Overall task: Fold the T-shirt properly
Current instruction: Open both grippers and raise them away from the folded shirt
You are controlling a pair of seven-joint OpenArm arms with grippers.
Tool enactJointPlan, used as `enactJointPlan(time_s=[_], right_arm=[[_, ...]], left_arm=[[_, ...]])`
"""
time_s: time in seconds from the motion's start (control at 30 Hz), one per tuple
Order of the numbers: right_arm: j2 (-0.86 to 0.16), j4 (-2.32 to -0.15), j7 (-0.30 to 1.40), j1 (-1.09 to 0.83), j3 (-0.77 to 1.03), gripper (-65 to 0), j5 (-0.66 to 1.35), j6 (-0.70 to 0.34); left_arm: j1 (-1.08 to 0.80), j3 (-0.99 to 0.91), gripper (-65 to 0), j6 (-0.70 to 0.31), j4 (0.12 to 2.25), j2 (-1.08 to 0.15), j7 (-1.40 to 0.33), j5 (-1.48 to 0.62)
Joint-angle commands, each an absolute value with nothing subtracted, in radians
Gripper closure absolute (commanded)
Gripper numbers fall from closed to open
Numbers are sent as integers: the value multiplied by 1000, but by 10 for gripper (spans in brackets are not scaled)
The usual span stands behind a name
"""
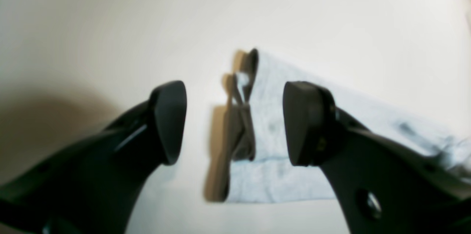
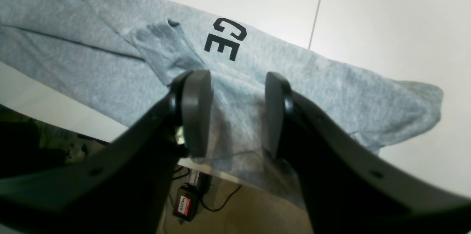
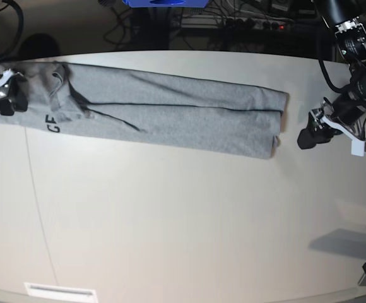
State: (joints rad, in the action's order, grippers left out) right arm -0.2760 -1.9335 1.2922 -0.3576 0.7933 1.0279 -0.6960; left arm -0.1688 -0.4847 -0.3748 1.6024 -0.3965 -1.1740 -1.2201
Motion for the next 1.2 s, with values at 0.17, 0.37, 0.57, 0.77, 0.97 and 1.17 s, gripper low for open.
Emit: enactJointPlan(time_s=[0.17,0.37,0.57,0.77,0.97,1.17], right_arm=[[-291,-1949,1273,-381,799,-241,1050,-698],[-289,-1949,1273,-387,799,-241,1050,-698],[-289,-1949,1273,-398,799,-239,1050,-698],[-288,-1949,1271,-401,799,-239,1052,-698],[-277,-1951,1271,-397,774,-239,1052,-698],[-245,-1951,1270,-377,665,-239,1052,-698]], left_arm=[[-165,-484,-410,-387,1512,-424,-1165,-1354],[-102,-417,-410,-387,1366,-418,-1218,-1426],[-44,-346,-410,-384,1182,-418,-1218,-1426],[-21,-237,-410,-380,1136,-418,-1218,-1422],[-22,-194,-410,-380,1136,-415,-1213,-1420],[-25,-183,-410,-380,1136,-397,-1218,-1420]])
